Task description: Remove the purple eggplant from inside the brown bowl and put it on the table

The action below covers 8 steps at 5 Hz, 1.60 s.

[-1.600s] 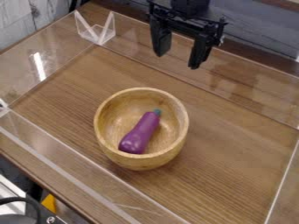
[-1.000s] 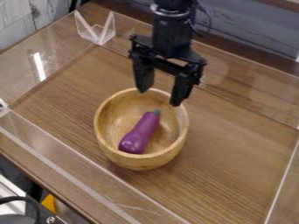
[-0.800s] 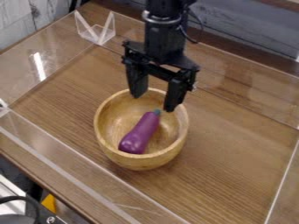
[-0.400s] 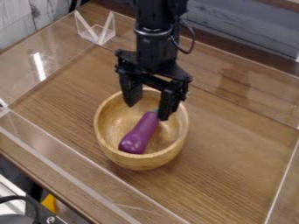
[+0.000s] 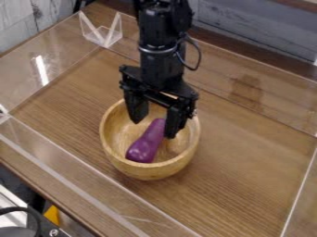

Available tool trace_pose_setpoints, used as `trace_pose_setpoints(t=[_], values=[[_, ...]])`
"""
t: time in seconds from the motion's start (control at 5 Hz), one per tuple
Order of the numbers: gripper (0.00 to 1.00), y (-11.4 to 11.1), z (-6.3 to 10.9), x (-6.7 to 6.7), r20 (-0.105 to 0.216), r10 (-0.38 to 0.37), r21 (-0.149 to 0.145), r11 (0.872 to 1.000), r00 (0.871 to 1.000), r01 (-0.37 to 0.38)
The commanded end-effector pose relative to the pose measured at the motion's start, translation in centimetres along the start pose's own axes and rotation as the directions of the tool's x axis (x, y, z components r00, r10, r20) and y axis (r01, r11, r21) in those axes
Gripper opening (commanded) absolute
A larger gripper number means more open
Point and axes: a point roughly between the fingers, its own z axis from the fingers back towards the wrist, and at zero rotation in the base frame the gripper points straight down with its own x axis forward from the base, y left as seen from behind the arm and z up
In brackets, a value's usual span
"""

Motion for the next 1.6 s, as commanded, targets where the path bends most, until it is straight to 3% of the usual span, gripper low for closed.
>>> trace_pose_setpoints(t=[0.0,1.0,1.2,1.4], values=[[1.0,0.3,0.7,0.3,0.069,0.008,-0.003,1.0,0.998,-0.007],[1.0,0.4,-1.8,0.7,0.117,0.018,-0.024,1.0,0.993,-0.015],[0.0,0.4,-2.3,0.9,0.126,0.022,-0.025,1.0,0.992,-0.019],[0.0,0.3,-2.7,1.0,0.138,0.018,-0.027,1.0,0.99,-0.014]])
